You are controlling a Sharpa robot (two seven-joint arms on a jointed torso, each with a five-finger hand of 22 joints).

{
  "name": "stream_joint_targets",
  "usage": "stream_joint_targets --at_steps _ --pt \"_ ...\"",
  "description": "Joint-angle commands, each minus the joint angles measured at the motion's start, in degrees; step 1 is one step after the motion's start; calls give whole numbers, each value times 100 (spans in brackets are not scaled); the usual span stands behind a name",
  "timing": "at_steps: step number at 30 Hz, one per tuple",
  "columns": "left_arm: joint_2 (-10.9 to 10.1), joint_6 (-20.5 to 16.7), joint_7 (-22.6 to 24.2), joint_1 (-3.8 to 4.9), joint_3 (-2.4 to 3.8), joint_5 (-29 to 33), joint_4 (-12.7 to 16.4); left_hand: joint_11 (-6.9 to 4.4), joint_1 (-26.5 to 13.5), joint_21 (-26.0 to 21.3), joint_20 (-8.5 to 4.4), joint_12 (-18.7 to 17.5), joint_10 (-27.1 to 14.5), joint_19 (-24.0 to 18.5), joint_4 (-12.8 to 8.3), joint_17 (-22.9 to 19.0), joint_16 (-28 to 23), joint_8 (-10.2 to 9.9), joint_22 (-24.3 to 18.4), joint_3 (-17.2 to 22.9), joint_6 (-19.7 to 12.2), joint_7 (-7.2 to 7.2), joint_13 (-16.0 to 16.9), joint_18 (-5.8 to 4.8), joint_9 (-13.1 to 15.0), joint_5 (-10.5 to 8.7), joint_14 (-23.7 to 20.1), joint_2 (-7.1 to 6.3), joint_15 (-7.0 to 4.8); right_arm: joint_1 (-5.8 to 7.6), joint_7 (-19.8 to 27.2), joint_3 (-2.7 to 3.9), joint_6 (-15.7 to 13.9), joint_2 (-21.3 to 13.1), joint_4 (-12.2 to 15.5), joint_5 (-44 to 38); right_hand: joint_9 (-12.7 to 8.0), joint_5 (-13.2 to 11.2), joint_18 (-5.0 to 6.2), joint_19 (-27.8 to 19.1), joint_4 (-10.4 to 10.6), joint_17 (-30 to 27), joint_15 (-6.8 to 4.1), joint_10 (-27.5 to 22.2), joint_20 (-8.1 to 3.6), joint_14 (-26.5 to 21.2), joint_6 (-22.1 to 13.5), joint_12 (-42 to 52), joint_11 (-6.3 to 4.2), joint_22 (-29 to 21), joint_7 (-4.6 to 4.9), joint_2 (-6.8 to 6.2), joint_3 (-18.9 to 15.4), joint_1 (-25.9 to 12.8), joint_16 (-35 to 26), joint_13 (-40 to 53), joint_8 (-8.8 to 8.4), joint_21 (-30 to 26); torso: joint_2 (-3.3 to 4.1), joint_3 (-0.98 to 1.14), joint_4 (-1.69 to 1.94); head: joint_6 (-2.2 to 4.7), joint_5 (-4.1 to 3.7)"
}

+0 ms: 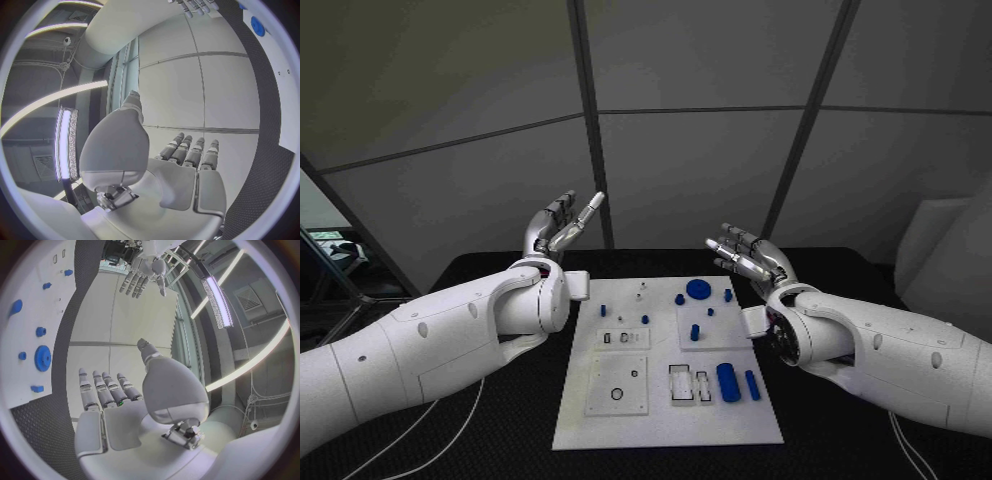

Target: Assemble the parts on the task board

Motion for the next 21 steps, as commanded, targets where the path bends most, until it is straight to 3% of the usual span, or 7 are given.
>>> stream_joint_targets --at_steps 1,5,6,9,13,15,21 --pt "7 259 171 11 6 16 -3 55 215 52 70 25 83 54 62 18 45 43 21 18 102 103 11 -103 18 32 82 6 87 20 -459 24 935 35 -102 -713 118 -6 391 1257 -318 120 65 1486 44 1676 1145 242 152 232 769 25 48 626 265 115 216 485 0 0 0 0 -1" --pt "7 259 171 11 6 16 -3 180 286 143 81 54 267 320 57 71 129 62 82 109 237 215 32 -2 32 4 484 103 144 25 -524 35 1060 52 -154 -805 214 -134 569 1747 -489 170 -116 2943 42 2887 2297 490 -22 293 667 -1 94 791 450 188 425 710 0 0 0 0 -1" --pt "-173 375 119 12 5 16 33 257 320 191 85 80 409 453 53 96 178 72 111 146 305 240 48 27 39 -7 681 148 155 70 -404 36 658 -19 -262 -2280 234 -163 613 1822 -533 173 -162 3113 40 3042 2590 520 -67 296 634 -6 114 832 476 189 475 746 28 4 -8 -62 -49" --pt "-215 403 128 12 5 16 59 422 418 328 93 139 790 810 45 142 298 103 186 210 519 264 82 55 59 -29 1134 225 177 107 -426 36 560 -22 -308 -2665 257 -195 685 1986 -613 169 -245 3390 32 3329 3138 541 -142 299 581 -11 169 899 503 176 545 819 58 5 4 -68 -62" --pt "-315 454 167 11 4 12 132 756 621 1057 72 516 2494 2605 17 300 764 260 547 415 1441 320 219 61 140 -80 2877 534 184 184 -469 37 435 -35 -381 -3278 233 -151 712 2311 -738 162 -372 3859 -50 3778 3701 512 -275 304 486 -21 380 953 501 162 566 961 123 17 21 -68 -92" --pt "-364 472 172 9 4 -17 174 624 723 1441 54 804 3581 3400 -19 384 1025 417 693 472 2292 448 280 229 208 -110 3791 715 0 220 -492 37 410 -48 -398 -3450 214 -138 711 2419 -775 161 -414 4014 -97 3932 3821 465 -317 301 464 -38 504 938 487 156 539 1006 169 24 36 -55 -118" --pt "-572 599 86 -5 4 -171 413 380 940 1808 -100 841 4245 4225 -181 524 1109 539 803 445 3421 500 232 319 235 -127 4699 891 -258 405 -632 37 468 -131 -418 -4102 201 -138 710 2689 -860 173 -532 4365 -215 4341 4076 271 -397 289 400 -173 946 816 422 155 422 1124 296 37 101 -28 -164"
